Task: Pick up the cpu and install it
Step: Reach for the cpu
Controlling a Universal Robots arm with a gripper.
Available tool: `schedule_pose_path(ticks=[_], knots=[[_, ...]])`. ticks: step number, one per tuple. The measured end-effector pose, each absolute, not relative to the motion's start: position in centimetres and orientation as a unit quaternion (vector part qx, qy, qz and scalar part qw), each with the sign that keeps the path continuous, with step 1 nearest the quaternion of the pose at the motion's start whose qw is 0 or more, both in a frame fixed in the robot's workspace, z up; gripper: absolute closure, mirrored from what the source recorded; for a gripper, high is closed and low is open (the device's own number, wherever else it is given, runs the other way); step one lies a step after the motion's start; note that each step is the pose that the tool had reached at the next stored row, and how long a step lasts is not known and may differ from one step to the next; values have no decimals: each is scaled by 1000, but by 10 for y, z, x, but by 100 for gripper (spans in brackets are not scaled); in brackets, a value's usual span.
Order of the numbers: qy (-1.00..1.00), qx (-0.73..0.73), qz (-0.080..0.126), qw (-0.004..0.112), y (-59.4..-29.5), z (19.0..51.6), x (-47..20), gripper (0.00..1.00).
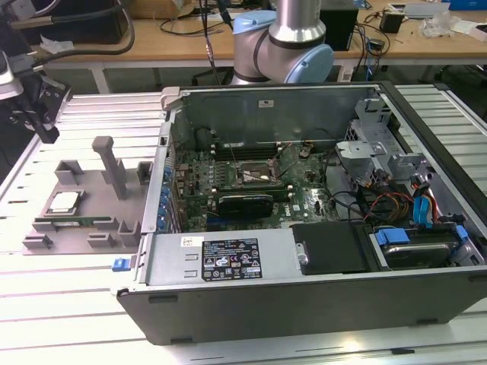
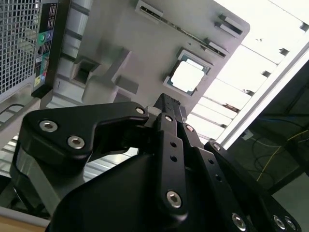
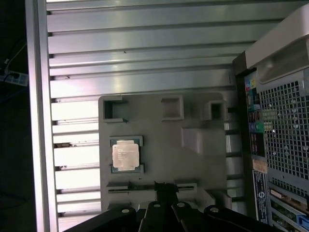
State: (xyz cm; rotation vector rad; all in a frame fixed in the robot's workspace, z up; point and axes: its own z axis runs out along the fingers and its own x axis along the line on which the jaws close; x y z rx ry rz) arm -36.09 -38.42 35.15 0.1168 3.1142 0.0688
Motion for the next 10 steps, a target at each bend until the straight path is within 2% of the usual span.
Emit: schedule_pose_path(ticks=[10], knots=[[999, 37, 22, 11, -377, 339, -365, 89]])
